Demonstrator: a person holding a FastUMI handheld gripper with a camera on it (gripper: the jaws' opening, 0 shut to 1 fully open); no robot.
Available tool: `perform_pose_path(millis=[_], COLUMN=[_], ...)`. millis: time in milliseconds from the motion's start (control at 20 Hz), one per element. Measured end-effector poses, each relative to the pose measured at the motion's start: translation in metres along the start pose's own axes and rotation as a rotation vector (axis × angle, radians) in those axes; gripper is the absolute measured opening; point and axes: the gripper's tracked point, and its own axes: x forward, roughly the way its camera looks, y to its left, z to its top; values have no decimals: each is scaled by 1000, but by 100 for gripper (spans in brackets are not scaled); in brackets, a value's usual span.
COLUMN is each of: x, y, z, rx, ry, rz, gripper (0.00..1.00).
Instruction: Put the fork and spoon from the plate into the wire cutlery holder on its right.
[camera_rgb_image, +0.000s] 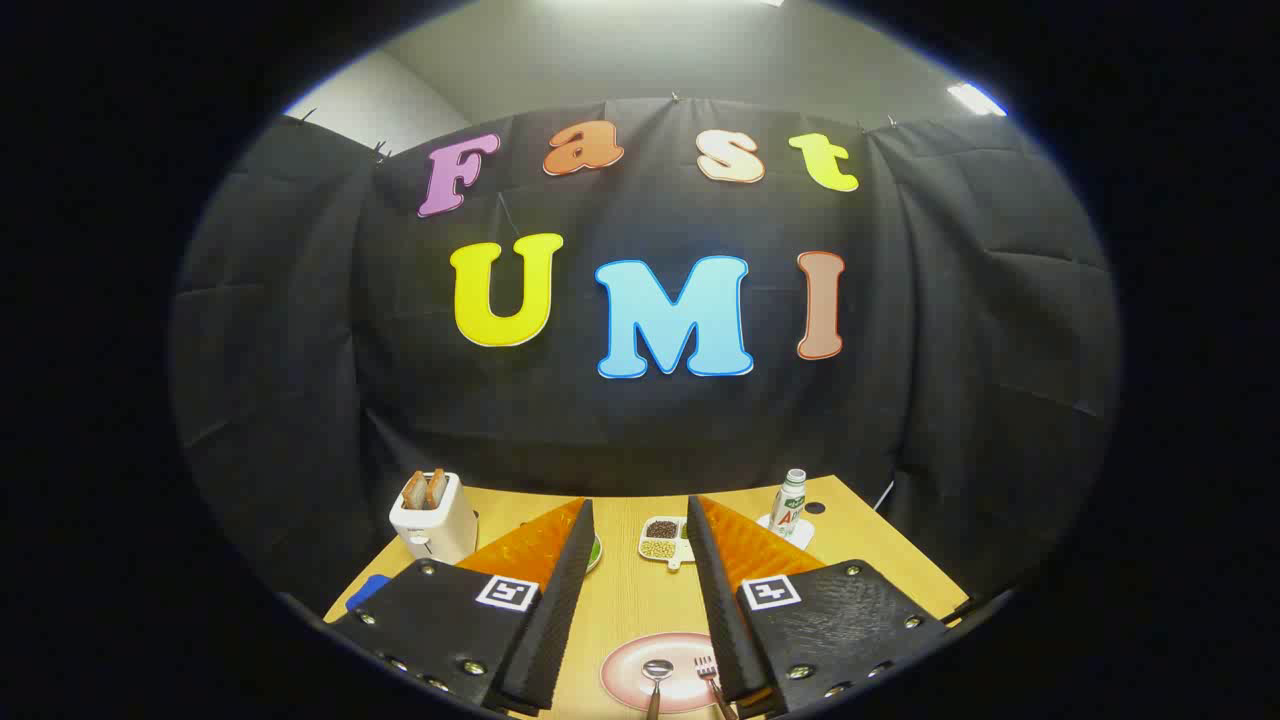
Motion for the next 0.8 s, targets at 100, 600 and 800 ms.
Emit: perform_pose_path(millis=[100,600,800], x=[0,0,5], y=[0,-3,-13], z=[-1,-6,-36], rx=[2,9,20], ry=[4,46,140], rz=[-1,-9,-36], gripper=[60,60,60])
